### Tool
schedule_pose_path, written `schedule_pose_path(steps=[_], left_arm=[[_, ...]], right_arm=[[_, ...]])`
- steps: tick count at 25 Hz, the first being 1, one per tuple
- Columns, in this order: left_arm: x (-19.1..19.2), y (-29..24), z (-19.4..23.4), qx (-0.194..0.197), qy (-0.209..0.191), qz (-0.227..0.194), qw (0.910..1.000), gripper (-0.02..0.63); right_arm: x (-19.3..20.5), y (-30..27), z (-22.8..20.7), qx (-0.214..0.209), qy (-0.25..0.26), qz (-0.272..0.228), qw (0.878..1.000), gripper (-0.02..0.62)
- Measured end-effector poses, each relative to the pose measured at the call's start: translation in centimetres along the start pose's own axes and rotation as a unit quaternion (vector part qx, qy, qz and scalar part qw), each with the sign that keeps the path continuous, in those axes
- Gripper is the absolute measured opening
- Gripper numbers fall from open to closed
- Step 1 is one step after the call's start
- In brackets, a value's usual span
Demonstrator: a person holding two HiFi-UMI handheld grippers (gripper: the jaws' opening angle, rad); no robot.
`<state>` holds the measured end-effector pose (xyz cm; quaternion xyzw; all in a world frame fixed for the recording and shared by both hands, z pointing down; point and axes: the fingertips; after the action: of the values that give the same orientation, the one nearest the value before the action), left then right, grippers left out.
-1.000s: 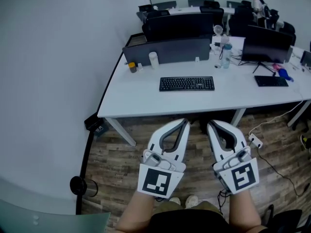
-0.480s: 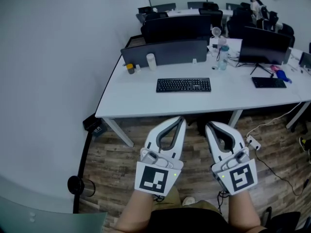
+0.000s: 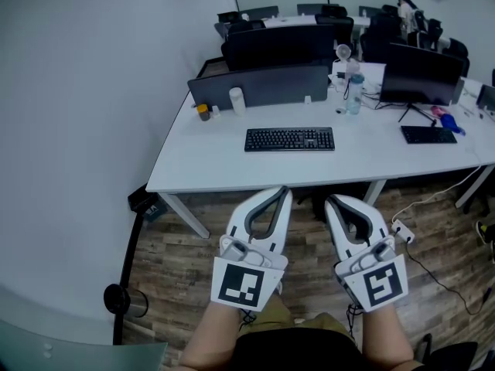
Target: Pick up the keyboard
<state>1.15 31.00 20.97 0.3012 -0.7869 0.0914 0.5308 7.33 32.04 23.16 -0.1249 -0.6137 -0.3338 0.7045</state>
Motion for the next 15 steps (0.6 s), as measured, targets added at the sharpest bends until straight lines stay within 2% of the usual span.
schedule_pose_path(steps=[15], left_arm=[[6.9,-6.6,7.7,0.01,-0.002,-0.017,0.9998,0.008]], right_arm=[[4.8,-10.1,-3.6,0.017,0.033,0.019,0.999,0.032]])
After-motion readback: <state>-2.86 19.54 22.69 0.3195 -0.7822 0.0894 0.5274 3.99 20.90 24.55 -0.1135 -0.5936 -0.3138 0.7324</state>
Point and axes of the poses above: the fingertips, and each gripper's own axes: y backward along the fingers, z to its left, x out of its underside
